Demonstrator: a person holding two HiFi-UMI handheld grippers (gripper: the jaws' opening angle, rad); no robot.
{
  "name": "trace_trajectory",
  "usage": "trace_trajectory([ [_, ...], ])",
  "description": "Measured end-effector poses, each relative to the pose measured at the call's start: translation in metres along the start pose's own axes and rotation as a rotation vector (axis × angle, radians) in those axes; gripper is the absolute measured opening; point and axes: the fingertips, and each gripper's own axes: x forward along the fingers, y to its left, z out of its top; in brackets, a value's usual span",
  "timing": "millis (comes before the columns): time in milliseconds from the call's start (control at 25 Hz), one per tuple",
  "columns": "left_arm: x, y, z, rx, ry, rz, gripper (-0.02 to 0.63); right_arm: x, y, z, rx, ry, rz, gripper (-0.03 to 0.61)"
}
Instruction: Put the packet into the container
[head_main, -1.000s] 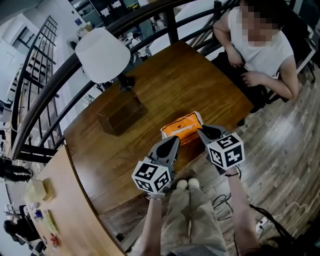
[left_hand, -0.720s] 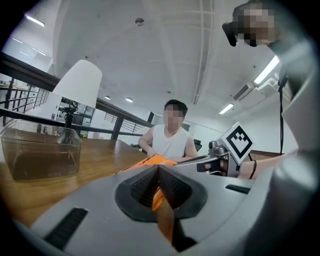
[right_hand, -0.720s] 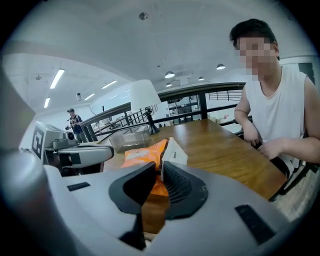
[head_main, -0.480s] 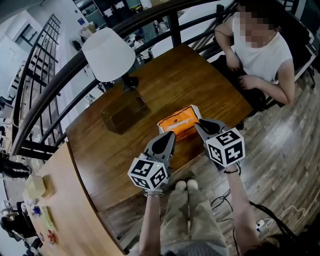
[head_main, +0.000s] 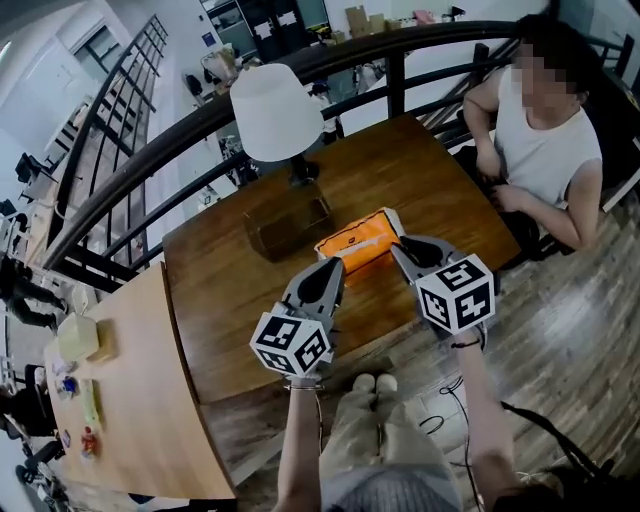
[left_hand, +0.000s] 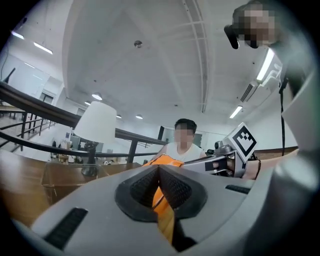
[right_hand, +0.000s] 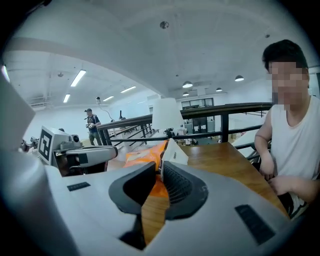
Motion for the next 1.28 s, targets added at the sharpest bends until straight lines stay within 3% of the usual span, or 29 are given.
trace_trajectory([
  [640,-0.061,0.081,0.052,0.031,-0.107,0.202,0.006,0.067,0.065,0.068,-0.081,-0.058,0.173,0.060],
  [1280,-0.063,0.167,0.065,0.019,-0.104,0.188,0.006,0.146,0.087,0.095,-0.075,-0.057,0.155,0.060],
])
